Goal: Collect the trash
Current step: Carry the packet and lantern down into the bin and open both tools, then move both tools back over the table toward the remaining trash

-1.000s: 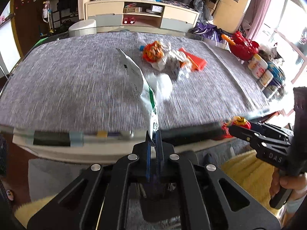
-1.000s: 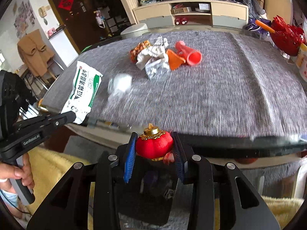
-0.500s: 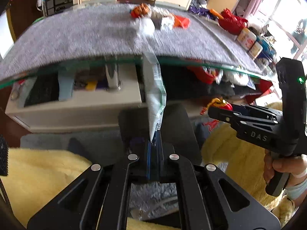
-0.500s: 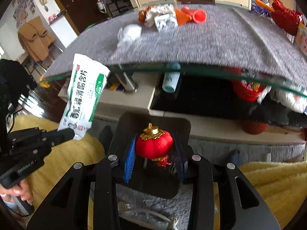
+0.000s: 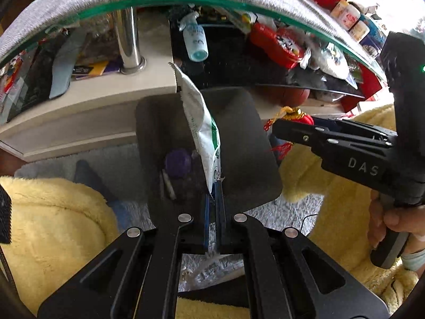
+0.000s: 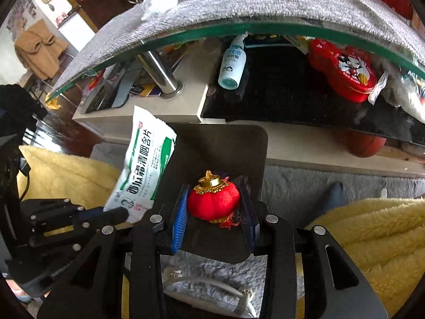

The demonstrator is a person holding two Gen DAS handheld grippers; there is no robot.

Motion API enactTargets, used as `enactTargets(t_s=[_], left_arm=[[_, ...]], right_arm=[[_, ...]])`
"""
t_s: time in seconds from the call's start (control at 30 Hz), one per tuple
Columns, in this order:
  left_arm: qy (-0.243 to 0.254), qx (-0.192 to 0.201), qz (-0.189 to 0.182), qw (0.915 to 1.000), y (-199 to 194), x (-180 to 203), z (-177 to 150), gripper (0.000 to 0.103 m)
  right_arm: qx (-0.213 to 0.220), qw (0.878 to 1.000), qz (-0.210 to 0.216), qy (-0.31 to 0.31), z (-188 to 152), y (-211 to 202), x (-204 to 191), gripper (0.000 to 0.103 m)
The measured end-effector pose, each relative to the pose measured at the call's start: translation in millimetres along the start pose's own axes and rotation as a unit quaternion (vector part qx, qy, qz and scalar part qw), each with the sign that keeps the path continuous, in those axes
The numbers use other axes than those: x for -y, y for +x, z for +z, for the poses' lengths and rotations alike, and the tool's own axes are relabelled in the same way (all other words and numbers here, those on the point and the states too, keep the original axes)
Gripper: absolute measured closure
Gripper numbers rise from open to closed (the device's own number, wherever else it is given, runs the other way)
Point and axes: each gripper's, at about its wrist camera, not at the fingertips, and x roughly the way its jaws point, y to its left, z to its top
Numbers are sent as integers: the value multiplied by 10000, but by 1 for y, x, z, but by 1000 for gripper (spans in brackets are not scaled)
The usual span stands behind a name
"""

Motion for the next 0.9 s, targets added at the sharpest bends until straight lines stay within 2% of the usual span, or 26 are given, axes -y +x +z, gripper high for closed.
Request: enactTargets(t_s=[0.17, 0.23, 0.33, 0.57, 0.73, 0.9], left_arm=[[-51, -93, 6, 9999, 8, -4, 2, 98], [-84, -99, 33, 9999, 9, -5, 3, 87], [-138, -83, 59, 9999, 8, -9, 4, 81], [-126, -38, 94, 9999, 4, -10, 6, 67], [-104, 171, 169, 9997, -11, -13, 16, 62], [-129, 541, 244, 9982, -38, -19, 37, 60]], right_arm=[[-56, 9999, 86, 25, 2, 6, -1, 65], [-60, 9999, 103, 41, 3, 7, -1, 60], [-29, 9999, 58, 76, 5, 6, 1, 47], [20, 9996, -18, 292, 9, 1, 10, 42], [271, 9985, -64, 470, 24, -17, 23, 40], [707, 9962, -158, 479, 53, -47, 31, 40]])
